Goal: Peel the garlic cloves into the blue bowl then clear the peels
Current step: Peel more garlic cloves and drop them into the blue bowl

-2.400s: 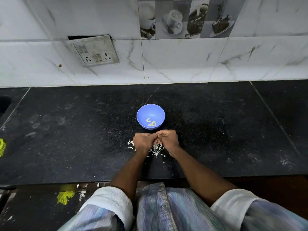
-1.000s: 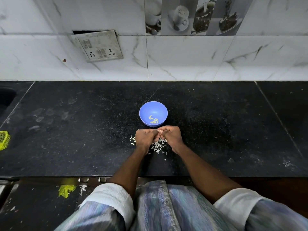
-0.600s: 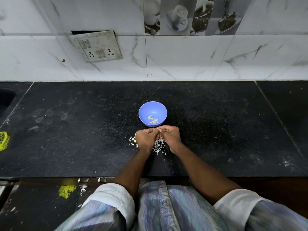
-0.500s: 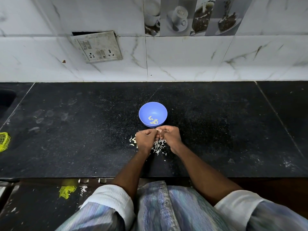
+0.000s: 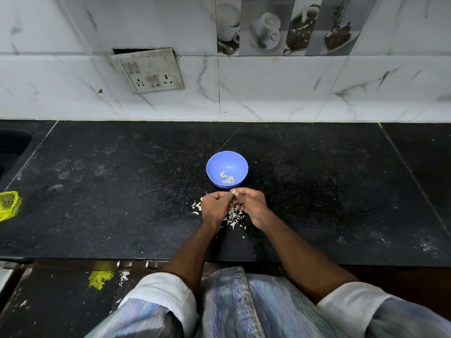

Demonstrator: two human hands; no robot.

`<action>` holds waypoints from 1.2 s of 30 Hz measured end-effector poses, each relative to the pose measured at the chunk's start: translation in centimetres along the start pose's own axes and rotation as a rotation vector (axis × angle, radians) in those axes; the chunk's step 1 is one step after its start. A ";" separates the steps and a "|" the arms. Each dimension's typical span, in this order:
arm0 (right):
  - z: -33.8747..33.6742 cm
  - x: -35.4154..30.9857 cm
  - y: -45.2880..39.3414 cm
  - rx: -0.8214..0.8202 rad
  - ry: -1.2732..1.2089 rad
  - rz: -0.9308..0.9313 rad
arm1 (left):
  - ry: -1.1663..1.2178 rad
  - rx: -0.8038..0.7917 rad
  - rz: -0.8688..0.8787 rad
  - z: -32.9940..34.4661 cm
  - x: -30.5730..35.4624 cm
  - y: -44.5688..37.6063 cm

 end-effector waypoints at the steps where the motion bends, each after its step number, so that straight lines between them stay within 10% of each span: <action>1: 0.0 0.1 0.0 -0.002 -0.022 0.017 | -0.001 -0.016 0.008 0.1 0.1 0.1; 22: -0.5 0.7 -0.3 -0.003 -0.052 0.098 | -0.413 0.012 0.456 -0.4 2.6 -0.1; 36: -1.0 0.1 -1.0 0.040 0.053 -0.026 | -0.457 0.011 0.406 -0.5 3.0 0.2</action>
Point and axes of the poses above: each hand's wrist, its own y-axis away from the middle knuckle, its own z-axis out of the palm, x = y × z, the point moved 9 cm from there along -y, towards the middle knuckle, and after that the axes turned 10 degrees about x, right-handed, at the moved point
